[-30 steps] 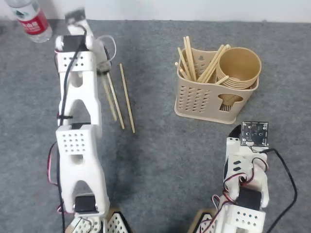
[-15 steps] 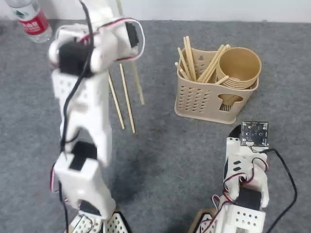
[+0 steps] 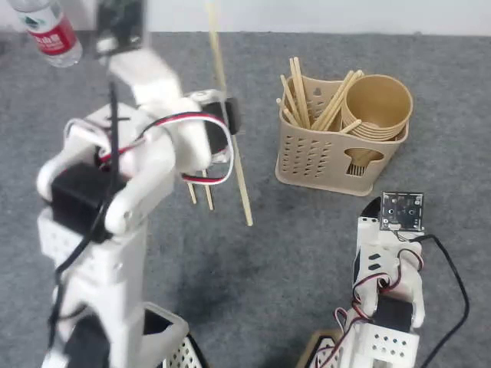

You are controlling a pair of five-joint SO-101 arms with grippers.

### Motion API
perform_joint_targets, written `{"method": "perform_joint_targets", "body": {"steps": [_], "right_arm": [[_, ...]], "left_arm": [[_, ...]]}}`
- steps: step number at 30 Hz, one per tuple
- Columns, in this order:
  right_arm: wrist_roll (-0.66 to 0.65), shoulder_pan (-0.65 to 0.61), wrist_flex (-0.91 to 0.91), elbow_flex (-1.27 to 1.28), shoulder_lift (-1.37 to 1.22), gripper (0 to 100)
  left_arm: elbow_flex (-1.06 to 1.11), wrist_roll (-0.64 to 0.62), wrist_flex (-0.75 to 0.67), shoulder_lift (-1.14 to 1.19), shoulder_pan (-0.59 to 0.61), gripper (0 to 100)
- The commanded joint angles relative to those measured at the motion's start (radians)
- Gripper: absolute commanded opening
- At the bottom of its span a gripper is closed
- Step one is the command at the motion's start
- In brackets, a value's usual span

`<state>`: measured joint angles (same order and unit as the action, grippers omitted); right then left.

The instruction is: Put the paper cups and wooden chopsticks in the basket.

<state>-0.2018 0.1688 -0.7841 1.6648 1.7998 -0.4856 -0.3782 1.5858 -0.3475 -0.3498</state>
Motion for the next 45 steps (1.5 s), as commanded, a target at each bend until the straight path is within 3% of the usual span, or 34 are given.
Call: {"method": "perform_joint_targets", "body": {"steps": [1, 5, 8, 12, 21, 27, 31, 35, 45], "right_arm": [[-0.012, -0.002, 0.001, 0.014, 0.010, 0.9], [-0.012, -0.005, 0.002, 0.014, 0.010, 0.9], [-0.012, -0.005, 0.002, 0.015, 0.010, 0.9], [-0.012, -0.007, 0.002, 0.015, 0.010, 0.9], [-0.012, -0.007, 0.004, 0.015, 0.010, 0.9], [-0.012, -0.007, 0.007, 0.015, 0.010, 0.9], [-0.012, -0.007, 0.008, 0.015, 0.010, 0.9], [-0.012, -0.007, 0.008, 0.015, 0.010, 0.9], [-0.014, -0.007, 0.008, 0.015, 0.010, 0.9]], "left_arm": [[0.387, -0.008, -0.235, -0.219, 0.018, 1], [0.725, 0.000, -0.603, -0.416, -0.014, 1], [0.931, 0.086, -0.941, -0.508, -0.069, 1], [1.073, 0.146, -1.272, -0.512, -0.100, 1], [1.113, 0.321, -1.786, -0.259, -0.100, 1], [1.122, 0.482, -2.053, -0.005, -0.109, 1], [1.159, 0.514, -2.274, 0.164, -0.101, 1], [1.211, 0.516, -2.395, 0.255, -0.098, 1], [1.330, 0.512, -2.357, 0.124, -0.167, 2]]}}
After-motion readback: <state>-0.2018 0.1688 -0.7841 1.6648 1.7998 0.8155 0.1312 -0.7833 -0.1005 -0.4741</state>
